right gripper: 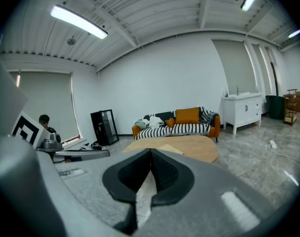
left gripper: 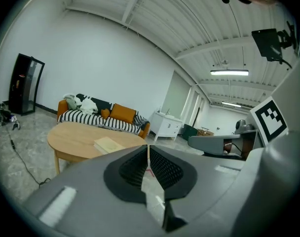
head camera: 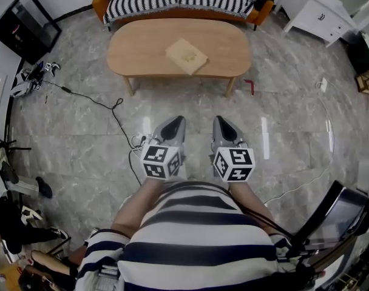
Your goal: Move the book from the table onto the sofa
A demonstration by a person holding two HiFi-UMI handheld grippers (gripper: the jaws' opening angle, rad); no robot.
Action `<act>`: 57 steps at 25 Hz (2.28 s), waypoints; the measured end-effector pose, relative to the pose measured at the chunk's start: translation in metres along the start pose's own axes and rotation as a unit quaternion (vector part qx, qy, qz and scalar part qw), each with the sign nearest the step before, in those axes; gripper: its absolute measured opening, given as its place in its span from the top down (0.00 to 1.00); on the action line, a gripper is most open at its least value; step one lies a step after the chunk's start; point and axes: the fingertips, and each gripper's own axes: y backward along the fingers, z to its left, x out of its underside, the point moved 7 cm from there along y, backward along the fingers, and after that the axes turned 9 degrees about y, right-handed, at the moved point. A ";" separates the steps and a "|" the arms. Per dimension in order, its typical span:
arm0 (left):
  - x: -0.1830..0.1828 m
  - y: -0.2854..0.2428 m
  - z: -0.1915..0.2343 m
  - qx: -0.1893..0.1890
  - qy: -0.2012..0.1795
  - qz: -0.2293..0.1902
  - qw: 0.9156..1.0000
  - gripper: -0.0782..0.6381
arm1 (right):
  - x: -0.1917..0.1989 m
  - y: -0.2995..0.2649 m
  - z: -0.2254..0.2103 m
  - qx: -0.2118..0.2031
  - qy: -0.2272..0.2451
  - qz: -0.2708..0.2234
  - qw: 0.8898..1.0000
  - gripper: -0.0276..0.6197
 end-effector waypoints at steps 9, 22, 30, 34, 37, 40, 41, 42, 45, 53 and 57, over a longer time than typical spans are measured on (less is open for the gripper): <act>-0.038 -0.049 0.040 0.005 0.000 0.010 1.000 0.88 | -0.024 -0.070 -0.005 -0.005 0.003 0.011 1.000 0.97; -0.070 -0.090 0.091 0.020 -0.001 0.034 0.999 0.86 | -0.044 -0.146 -0.001 0.004 -0.006 0.018 1.000 0.97; -0.071 -0.105 0.114 0.021 0.023 0.043 0.999 0.85 | -0.043 -0.167 0.001 0.010 -0.001 0.035 0.999 0.97; -0.076 -0.115 0.117 0.025 0.028 0.047 0.998 0.85 | -0.050 -0.174 -0.004 0.017 0.002 0.035 0.999 0.96; -0.076 -0.121 0.119 0.027 0.025 0.050 0.998 0.84 | -0.050 -0.180 -0.009 0.020 -0.001 0.036 0.999 0.97; -0.080 -0.128 0.125 0.020 0.025 0.052 0.998 0.84 | -0.054 -0.190 -0.013 0.019 -0.003 0.035 0.999 0.96; -0.082 -0.132 0.127 0.017 0.027 0.052 0.998 0.84 | -0.057 -0.193 -0.014 0.017 -0.002 0.035 0.999 0.97; -0.085 -0.135 0.129 0.015 0.028 0.051 0.998 0.84 | -0.058 -0.197 -0.015 0.015 0.000 0.034 0.999 0.97; -0.088 -0.149 0.134 0.008 0.028 0.054 0.998 0.83 | -0.059 -0.211 -0.022 0.007 -0.001 0.037 0.999 0.97; -0.095 -0.193 0.147 -0.010 0.030 0.062 0.998 0.82 | -0.064 -0.253 -0.051 -0.006 -0.008 0.045 0.999 0.97; -0.098 -0.217 0.150 -0.015 0.034 0.072 0.997 0.81 | -0.068 -0.273 -0.068 -0.010 -0.013 0.052 0.999 0.96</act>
